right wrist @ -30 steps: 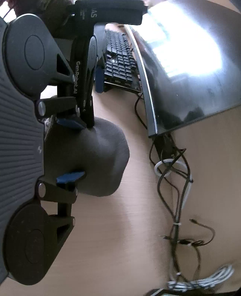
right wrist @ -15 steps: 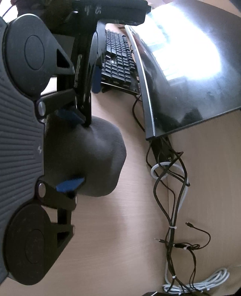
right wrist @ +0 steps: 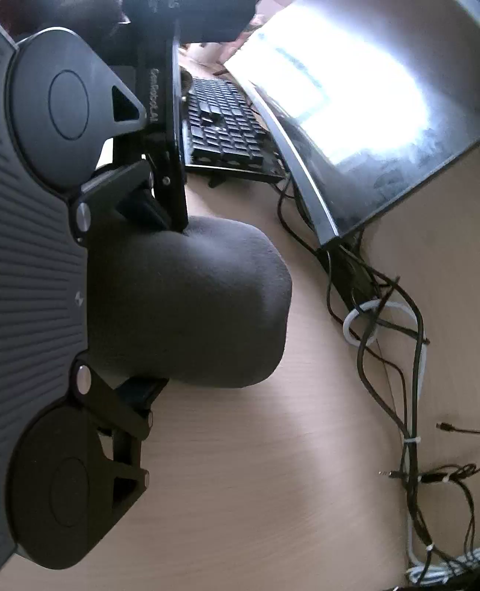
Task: Fold clothes
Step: 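Open the right gripper and lift both grippers off the rolled bundle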
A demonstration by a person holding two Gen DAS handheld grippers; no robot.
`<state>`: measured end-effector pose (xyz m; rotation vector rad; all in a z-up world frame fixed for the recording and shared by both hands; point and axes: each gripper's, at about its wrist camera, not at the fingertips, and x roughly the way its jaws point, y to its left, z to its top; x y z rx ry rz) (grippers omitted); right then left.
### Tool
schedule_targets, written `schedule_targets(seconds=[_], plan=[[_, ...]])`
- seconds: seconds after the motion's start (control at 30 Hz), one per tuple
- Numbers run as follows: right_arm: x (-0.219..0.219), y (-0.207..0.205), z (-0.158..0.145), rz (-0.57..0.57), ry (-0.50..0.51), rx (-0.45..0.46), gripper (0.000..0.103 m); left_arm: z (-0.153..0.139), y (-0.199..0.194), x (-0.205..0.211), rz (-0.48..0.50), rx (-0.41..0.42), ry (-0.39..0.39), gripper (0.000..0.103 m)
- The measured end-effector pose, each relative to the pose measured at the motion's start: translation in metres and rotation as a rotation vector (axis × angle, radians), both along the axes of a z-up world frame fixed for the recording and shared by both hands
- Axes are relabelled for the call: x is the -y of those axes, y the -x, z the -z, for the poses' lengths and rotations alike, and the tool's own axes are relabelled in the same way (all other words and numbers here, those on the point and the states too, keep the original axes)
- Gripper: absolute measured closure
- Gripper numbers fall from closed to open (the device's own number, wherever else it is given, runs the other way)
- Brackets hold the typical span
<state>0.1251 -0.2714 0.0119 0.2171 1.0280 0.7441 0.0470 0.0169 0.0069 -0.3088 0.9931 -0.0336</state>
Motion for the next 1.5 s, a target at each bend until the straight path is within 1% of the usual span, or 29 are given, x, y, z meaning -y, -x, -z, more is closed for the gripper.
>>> schedule_targets(seconds=[0.1, 0.17, 0.3, 0.4, 0.47, 0.57, 0.63, 0.7, 0.8, 0.87, 0.9, 1.0, 1.1, 1.17, 1.27, 1.33, 1.4, 1.43, 1.47, 1.5], plan=[[0.001, 0.009, -0.005, -0.016, 0.013, -0.018, 0.023, -0.002, 0.008, 0.007, 0.028, -0.013, -0.012, 0.0], [0.002, 0.021, -0.01, -0.018, 0.02, -0.03, 0.023, -0.003, 0.016, 0.011, 0.038, -0.024, -0.006, 0.0], [0.004, 0.04, -0.015, 0.006, 0.026, -0.024, 0.023, -0.001, 0.03, 0.014, 0.02, -0.034, 0.014, 0.0], [0.002, 0.042, -0.016, 0.016, 0.041, 0.002, 0.021, -0.002, 0.033, 0.014, 0.009, -0.032, 0.007, 0.0], [0.001, 0.044, -0.02, 0.012, 0.059, 0.029, 0.02, -0.005, 0.032, 0.017, 0.017, -0.026, -0.012, 0.0], [0.0, 0.052, -0.028, -0.011, 0.109, 0.115, 0.018, -0.009, 0.032, 0.026, 0.038, -0.001, -0.065, 0.0], [0.002, 0.056, -0.033, -0.029, 0.135, 0.163, 0.017, -0.009, 0.031, 0.027, 0.035, 0.002, -0.066, 0.0], [0.005, 0.059, -0.036, -0.037, 0.143, 0.175, 0.015, -0.008, 0.031, 0.025, 0.029, 0.0, -0.058, 0.0], [0.011, 0.062, -0.035, -0.037, 0.139, 0.171, 0.016, -0.008, 0.031, 0.025, 0.028, 0.001, -0.057, 0.0], [0.008, 0.064, -0.032, -0.029, 0.138, 0.176, 0.025, -0.008, 0.029, 0.027, 0.031, 0.004, -0.067, 0.0], [0.006, 0.064, -0.03, -0.025, 0.137, 0.179, 0.025, -0.008, 0.028, 0.028, 0.033, 0.006, -0.076, 0.0], [-0.007, 0.061, -0.028, -0.027, 0.163, 0.241, 0.025, -0.007, 0.022, 0.026, 0.023, 0.018, -0.102, 0.0], [-0.01, 0.055, -0.027, -0.028, 0.161, 0.25, 0.025, -0.007, 0.016, 0.022, 0.016, 0.023, -0.11, 0.0], [-0.009, 0.057, -0.028, -0.024, 0.167, 0.253, 0.023, -0.008, 0.016, 0.024, 0.026, 0.032, -0.122, 0.0], [0.0, 0.062, -0.03, 0.009, 0.157, 0.255, 0.02, -0.008, 0.018, 0.023, 0.031, 0.04, -0.119, 0.0], [0.012, 0.07, -0.033, 0.056, 0.151, 0.289, 0.02, -0.007, 0.018, 0.022, 0.031, 0.041, -0.113, 0.0], [0.024, 0.08, -0.043, 0.115, 0.155, 0.375, 0.034, -0.007, 0.019, 0.021, 0.033, 0.044, -0.109, 0.0], [0.026, 0.084, -0.048, 0.131, 0.156, 0.404, 0.048, -0.007, 0.019, 0.02, 0.034, 0.047, -0.108, 0.0], [0.025, 0.087, -0.052, 0.14, 0.158, 0.413, 0.053, -0.006, 0.019, 0.02, 0.036, 0.049, -0.106, 0.0], [0.021, 0.087, -0.052, 0.14, 0.16, 0.401, 0.054, -0.005, 0.019, 0.019, 0.038, 0.05, -0.102, 0.0]])
